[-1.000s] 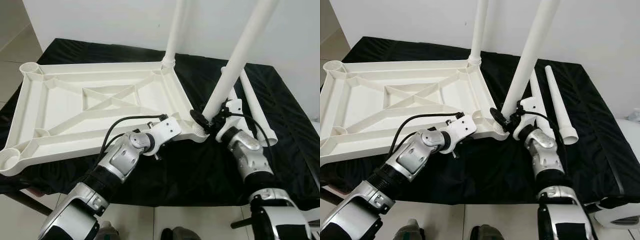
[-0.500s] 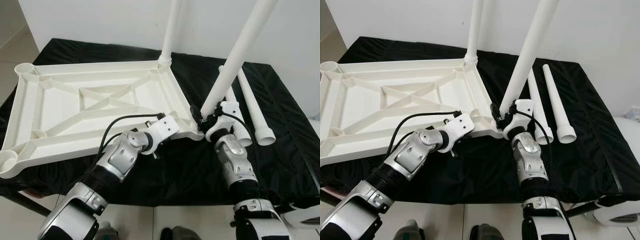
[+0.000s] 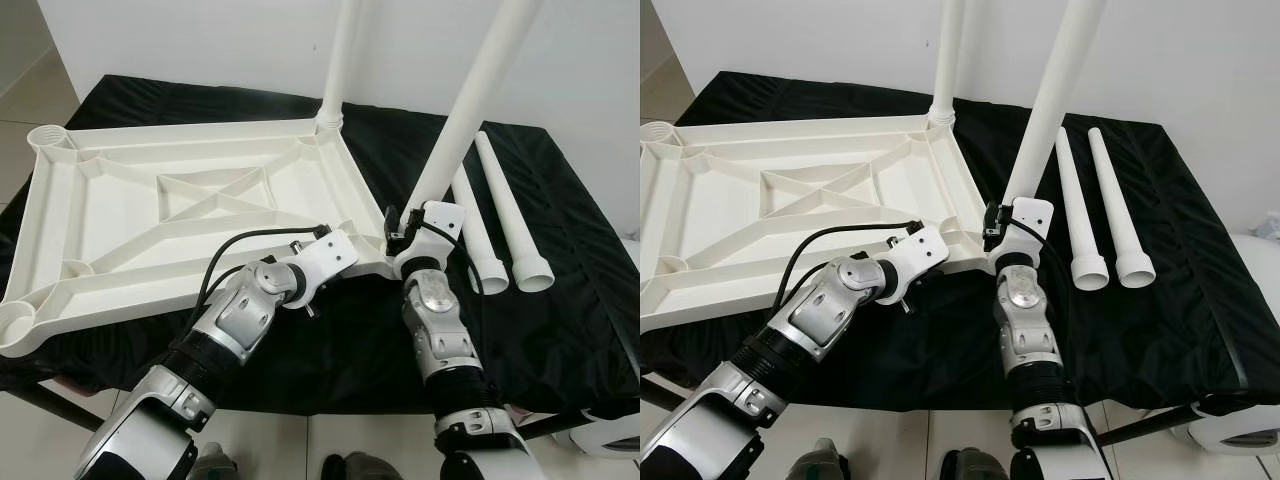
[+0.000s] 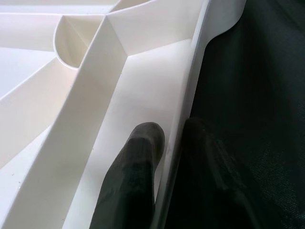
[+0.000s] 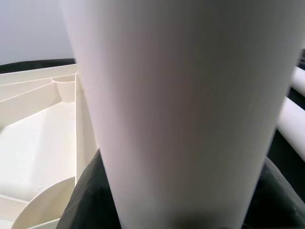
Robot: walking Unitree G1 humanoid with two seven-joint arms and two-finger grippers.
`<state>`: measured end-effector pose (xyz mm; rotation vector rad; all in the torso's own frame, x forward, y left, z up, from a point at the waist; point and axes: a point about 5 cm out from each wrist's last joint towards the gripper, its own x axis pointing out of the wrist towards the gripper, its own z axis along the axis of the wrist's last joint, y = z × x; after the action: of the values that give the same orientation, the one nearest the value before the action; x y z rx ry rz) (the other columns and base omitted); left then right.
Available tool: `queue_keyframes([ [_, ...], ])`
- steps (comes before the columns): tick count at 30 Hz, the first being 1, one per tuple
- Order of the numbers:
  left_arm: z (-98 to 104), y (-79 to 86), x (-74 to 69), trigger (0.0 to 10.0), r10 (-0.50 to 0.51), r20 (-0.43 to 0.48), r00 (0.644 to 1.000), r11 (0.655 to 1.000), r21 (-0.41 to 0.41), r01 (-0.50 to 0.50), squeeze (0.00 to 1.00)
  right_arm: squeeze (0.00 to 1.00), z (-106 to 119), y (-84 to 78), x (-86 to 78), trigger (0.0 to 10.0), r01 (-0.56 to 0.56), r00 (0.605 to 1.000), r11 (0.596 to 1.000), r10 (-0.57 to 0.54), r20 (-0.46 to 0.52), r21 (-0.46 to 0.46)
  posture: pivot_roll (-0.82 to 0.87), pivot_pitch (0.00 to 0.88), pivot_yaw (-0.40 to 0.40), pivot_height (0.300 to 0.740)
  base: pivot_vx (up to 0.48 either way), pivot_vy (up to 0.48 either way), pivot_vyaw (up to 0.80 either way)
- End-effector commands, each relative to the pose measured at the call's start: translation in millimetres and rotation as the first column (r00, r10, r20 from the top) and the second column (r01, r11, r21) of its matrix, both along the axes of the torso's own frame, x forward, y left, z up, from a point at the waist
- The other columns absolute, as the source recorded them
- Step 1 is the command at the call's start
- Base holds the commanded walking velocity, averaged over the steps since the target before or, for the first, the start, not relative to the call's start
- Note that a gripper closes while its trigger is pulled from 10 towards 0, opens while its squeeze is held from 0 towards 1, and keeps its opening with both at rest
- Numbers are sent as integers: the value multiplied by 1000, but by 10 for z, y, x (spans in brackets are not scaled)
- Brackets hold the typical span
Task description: Building children table
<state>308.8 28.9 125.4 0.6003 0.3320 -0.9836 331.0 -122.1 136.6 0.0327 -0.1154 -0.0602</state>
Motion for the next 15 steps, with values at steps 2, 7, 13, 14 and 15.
queue_keyframes([
  [2,-41,-144,-103,10000,-78,-14,997,997,5,78,0,0,22,75,-4,10000,-25,1000,1000,25,2,-19,43,0,-91,740,0,0,0],
  [7,-46,-142,-108,10000,-81,-14,997,997,8,81,0,1000,26,48,-13,10000,-21,1000,1000,21,4,-17,48,0,-90,740,0,0,0],
  [13,-54,-134,-114,10000,-80,-13,997,997,11,80,0,1000,40,24,-31,10000,-52,998,998,52,19,-20,48,0,-94,740,0,0,0],
  [14,-58,-134,-118,10000,-79,-14,997,997,11,80,0,1000,41,11,-37,10000,-81,996,997,81,23,-9,46,0,-95,740,0,0,0],
  [15,-58,-134,-118,10000,-79,-14,997,997,11,80,0,1000,41,11,-37,10000,-81,996,997,81,23,-9,46,0,-95,740,0,0,0],
])
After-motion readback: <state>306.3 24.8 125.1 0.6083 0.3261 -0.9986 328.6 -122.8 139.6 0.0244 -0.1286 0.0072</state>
